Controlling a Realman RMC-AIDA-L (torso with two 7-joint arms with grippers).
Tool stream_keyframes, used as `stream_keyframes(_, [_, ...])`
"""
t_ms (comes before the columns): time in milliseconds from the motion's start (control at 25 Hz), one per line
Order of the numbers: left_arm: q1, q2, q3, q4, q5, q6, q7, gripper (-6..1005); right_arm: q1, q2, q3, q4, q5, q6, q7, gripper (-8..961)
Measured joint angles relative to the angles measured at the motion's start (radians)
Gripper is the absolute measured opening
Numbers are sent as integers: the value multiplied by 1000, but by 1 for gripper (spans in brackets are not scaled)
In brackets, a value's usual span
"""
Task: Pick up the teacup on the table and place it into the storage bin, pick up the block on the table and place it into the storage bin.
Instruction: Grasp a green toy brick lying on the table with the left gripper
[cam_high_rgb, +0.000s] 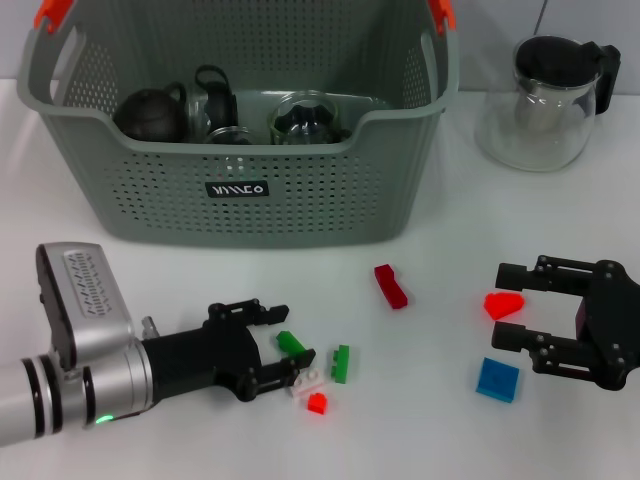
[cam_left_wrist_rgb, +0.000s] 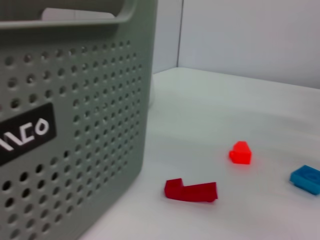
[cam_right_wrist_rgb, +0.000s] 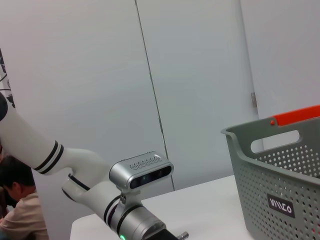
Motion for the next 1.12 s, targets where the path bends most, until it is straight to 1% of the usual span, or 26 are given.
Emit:
stream_keyframes(200, [0,-5,8,-7,1,-11,4,588,0,0,1,0,0,-1,0,674])
stream_keyframes(720, [6,-2,-3,0,-4,-30,4,578,-2,0,7,1,0,-1,0,675])
stream_keyframes(1120, [12,-3,1,1,-4,-35,5,549,-2,0,6,1,0,-1,1,674])
